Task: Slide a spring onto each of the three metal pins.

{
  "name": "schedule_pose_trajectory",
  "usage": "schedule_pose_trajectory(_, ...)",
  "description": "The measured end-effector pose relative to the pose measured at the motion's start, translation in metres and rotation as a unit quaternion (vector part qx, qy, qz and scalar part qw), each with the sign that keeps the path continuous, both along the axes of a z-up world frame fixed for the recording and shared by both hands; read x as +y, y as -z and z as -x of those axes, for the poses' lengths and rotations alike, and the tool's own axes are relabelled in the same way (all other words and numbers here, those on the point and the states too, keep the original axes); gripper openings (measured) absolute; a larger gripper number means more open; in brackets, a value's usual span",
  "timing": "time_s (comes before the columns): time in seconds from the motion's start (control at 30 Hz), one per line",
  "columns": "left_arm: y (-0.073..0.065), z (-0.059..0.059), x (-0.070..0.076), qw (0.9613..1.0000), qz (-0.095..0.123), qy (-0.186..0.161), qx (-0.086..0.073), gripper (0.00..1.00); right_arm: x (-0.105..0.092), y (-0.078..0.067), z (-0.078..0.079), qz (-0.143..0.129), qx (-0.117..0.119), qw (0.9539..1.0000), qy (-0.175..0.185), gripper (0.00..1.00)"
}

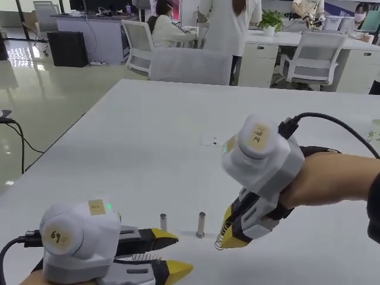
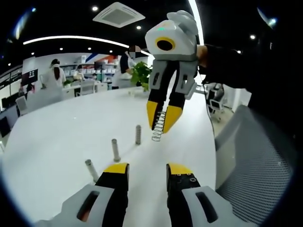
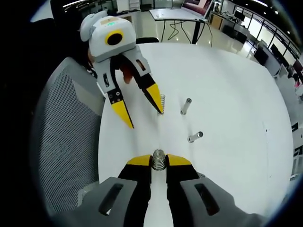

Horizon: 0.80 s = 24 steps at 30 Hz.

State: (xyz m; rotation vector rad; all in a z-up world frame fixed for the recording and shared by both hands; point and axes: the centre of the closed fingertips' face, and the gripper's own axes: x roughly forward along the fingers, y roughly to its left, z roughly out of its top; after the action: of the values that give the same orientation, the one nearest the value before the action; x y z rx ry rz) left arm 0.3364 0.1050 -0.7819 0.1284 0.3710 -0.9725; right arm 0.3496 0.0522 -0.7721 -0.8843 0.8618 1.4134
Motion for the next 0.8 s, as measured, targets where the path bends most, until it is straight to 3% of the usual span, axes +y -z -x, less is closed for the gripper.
schedule_pose_trajectory(0.23, 0.0, -0.001, 0.013, 0.9997, 0.006, -0.026, 0.0, 0.3, -0.006, -0.004, -0.008, 0.009, -0.012, 0.9999, 0.003, 0.08)
schedule_pose_trajectory(0.8, 0.012, 0.001, 0.05, 0.9958, -0.004, -0.091, 0.007, 0.49, -0.002, -0.01, -0.018, 0.011, -0.026, 0.9996, 0.0, 0.08)
